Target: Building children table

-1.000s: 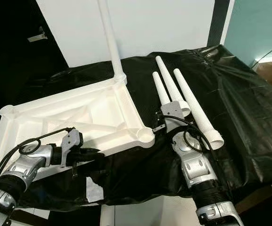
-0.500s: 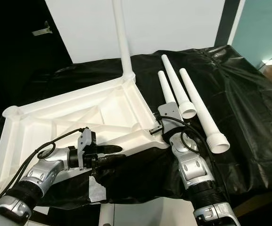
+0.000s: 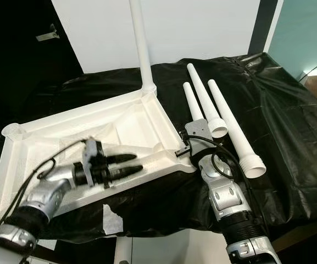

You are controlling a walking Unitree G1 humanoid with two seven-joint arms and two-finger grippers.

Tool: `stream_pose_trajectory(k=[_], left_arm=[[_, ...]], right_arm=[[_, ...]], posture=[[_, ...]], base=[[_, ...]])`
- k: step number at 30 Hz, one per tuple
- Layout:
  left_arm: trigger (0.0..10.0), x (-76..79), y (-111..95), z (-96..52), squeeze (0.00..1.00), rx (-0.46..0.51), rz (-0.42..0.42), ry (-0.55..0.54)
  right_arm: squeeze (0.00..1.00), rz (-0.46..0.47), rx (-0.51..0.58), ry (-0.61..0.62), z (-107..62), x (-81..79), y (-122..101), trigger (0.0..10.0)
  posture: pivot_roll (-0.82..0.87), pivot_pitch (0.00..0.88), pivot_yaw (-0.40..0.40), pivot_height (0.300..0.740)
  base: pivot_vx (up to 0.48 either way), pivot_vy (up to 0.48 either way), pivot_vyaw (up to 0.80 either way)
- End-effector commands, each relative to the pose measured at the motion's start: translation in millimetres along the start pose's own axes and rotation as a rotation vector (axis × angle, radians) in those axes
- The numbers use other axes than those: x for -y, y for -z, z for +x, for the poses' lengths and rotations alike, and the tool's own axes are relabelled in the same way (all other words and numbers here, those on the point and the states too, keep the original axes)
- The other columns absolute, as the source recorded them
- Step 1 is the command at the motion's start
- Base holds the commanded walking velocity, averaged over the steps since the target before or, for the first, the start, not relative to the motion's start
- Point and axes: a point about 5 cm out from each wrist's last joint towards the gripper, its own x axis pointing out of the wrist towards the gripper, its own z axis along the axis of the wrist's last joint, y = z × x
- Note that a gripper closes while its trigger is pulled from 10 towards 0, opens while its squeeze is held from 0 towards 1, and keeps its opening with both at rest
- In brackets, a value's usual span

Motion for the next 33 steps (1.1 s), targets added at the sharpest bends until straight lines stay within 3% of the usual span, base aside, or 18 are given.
stream_pose_trajectory(k=[1, 6, 8, 9, 11, 12, 15, 16, 18, 19, 20, 21, 23, 24, 26, 28, 33], left_arm=[[10.0, -9.1, -20, 0.5, 0.00, 0.096, 0.032, 0.013], [10.0, -17.2, -33, 0.6, 0.00, 0.158, 0.037, -0.071], [10.0, -14.0, -36, -2.4, 0.00, 0.168, 0.012, -0.048], [10.0, -5.2, -36, -8.8, 0.00, 0.146, -0.026, 0.024], [10.0, -5.2, -36, -8.8, 0.00, 0.146, -0.026, 0.024], [10.0, 6.6, -29, -20.6, 0.00, 0.089, -0.081, 0.105], [10.0, 6.6, -29, -20.6, 0.00, 0.089, -0.081, 0.105], [10.0, 17.6, -20, -34.4, 0.00, 0.022, -0.137, 0.155], [10.0, 17.6, -20, -34.4, 0.00, 0.022, -0.137, 0.155], [10.0, 26.2, -11, -46.6, 0.00, -0.037, -0.182, 0.171], [10.0, 26.2, -11, -46.6, 0.00, -0.037, -0.182, 0.171], [10.0, 36.3, -1, -63.8, 0.00, -0.094, -0.231, 0.164], [10.0, 36.3, -1, -63.8, 0.00, -0.094, -0.231, 0.164], [10.0, 45.3, 6, -76.9, 0.00, -0.144, -0.267, 0.160], [10.0, 45.3, 6, -76.9, 0.00, -0.144, -0.267, 0.160], [10.0, 58.6, 15, -91.7, 0.00, -0.217, -0.307, 0.173], [10.0, 57.3, 37, -91.9, 0.00, -0.331, -0.293, 0.103]], right_arm=[[0.00, 0.002, 0.013, -0.010, -0.2, -3.6, -5, 10.0], [0.00, 0.005, 0.031, -0.006, -0.7, -4.2, -11, 10.0], [0.00, 0.009, 0.050, 0.000, -0.6, -4.2, -16, 10.0], [0.00, 0.015, 0.068, 0.008, -0.5, -3.7, -22, 10.0], [0.00, 0.015, 0.068, 0.008, -0.5, -3.7, -22, 10.0], [0.00, 0.023, 0.090, 0.031, -0.2, -0.8, -29, 10.0], [0.00, 0.023, 0.090, 0.031, -0.2, -0.8, -29, 10.0], [0.00, 0.035, 0.108, 0.064, 0.1, 4.5, -35, 10.0], [0.00, 0.035, 0.108, 0.064, 0.1, 4.5, -35, 10.0], [0.00, 0.048, 0.121, 0.097, 0.1, 10.6, -39, 10.0], [0.00, 0.048, 0.121, 0.097, 0.1, 10.6, -39, 10.0], [0.00, 0.064, 0.140, 0.131, 0.4, 18.5, -47, 10.0], [0.00, 0.064, 0.140, 0.131, 0.4, 18.5, -47, 10.0], [0.00, 0.073, 0.152, 0.149, 0.9, 23.7, -52, 10.0], [0.00, 0.073, 0.152, 0.149, 0.9, 23.7, -52, 10.0], [0.00, 0.079, 0.162, 0.159, 3.1, 27.8, -56, 10.0], [0.00, 0.084, 0.165, 0.147, 5.8, 24.6, -58, 10.0]], posture=[[-0.15, 0.000, 0.083, 0.740], [-0.15, 0.000, 0.082, 0.740], [-0.14, 0.000, 0.082, 0.740], [-0.14, 0.000, 0.082, 0.740], [-0.14, 0.000, 0.082, 0.740], [-0.13, 0.000, 0.081, 0.740], [-0.13, 0.000, 0.081, 0.740], [-0.13, 0.001, 0.081, 0.740], [-0.13, 0.001, 0.081, 0.740], [-0.12, 0.002, 0.077, 0.740], [-0.12, 0.002, 0.077, 0.740], [-0.10, 0.001, 0.069, 0.740], [-0.10, 0.001, 0.069, 0.740], [-0.09, 0.001, 0.064, 0.740], [-0.09, 0.001, 0.064, 0.740], [-0.07, 0.001, 0.054, 0.740], [-0.06, 0.000, 0.050, 0.740]], base=[[0.000, 0.000, 0.00], [0.000, 0.000, 0.00], [0.000, 0.000, 0.00], [0.000, 0.000, 0.00], [0.000, 0.000, 0.00], [0.000, 0.000, 0.00], [0.000, 0.000, 0.00], [0.000, 0.000, 0.00], [0.000, 0.000, 0.00], [0.000, 0.000, 0.00], [0.000, 0.000, 0.00], [0.000, 0.000, 0.00], [0.000, 0.000, 0.00], [0.000, 0.000, 0.00], [0.000, 0.000, 0.00], [0.000, 0.000, 0.00], [0.000, 0.000, 0.00]])
